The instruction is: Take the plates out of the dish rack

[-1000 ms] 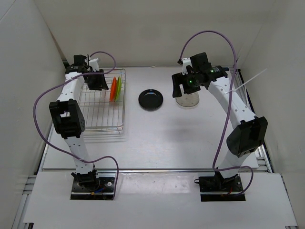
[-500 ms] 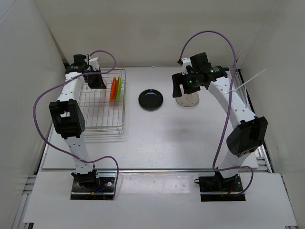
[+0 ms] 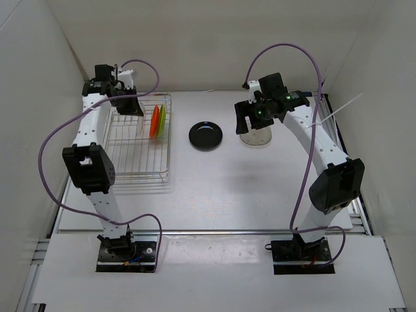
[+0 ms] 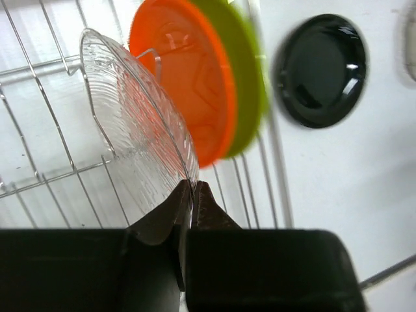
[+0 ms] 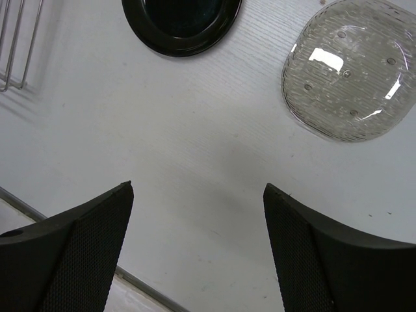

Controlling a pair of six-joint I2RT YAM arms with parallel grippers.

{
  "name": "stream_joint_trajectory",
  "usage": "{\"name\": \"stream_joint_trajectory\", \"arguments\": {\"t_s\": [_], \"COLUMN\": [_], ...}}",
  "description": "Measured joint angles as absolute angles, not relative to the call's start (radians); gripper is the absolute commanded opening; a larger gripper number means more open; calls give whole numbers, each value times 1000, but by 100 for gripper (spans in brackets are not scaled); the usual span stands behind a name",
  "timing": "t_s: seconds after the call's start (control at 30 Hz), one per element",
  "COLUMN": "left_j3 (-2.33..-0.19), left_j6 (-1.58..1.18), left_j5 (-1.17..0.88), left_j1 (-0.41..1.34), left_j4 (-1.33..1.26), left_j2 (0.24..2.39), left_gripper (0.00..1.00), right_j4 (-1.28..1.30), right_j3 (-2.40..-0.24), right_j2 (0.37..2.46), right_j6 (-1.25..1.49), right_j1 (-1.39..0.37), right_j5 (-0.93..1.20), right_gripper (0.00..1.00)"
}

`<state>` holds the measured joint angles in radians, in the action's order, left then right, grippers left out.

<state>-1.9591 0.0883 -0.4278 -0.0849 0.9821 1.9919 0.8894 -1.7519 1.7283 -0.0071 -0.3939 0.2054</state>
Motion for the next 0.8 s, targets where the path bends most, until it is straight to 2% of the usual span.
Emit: {"name": "stream_joint_trajectory", "arguments": {"t_s": [0.27, 0.4, 0.57, 0.8], "left_j3": [-1993, -1923, -1723, -1319], "left_j6": [223, 311, 467, 822], "left_j5": [-430, -329, 18, 587], "left_j1": [-35, 143, 559, 958], "left_j4": [1119, 1096, 975, 769], "left_j2": [1620, 1413, 1296, 1437], "left_gripper": [11, 11, 11, 11], "right_j4": [889, 895, 898, 831], "right_j3": [-1752, -1773, -1858, -1823], "right_j2": [1727, 1724, 1679, 1427], "right_j6": [-7, -5, 7, 31], "right_j1": [-394, -394, -386, -340], "right_j5": [179, 182, 207, 244], "right_gripper": [84, 85, 88, 89]}}
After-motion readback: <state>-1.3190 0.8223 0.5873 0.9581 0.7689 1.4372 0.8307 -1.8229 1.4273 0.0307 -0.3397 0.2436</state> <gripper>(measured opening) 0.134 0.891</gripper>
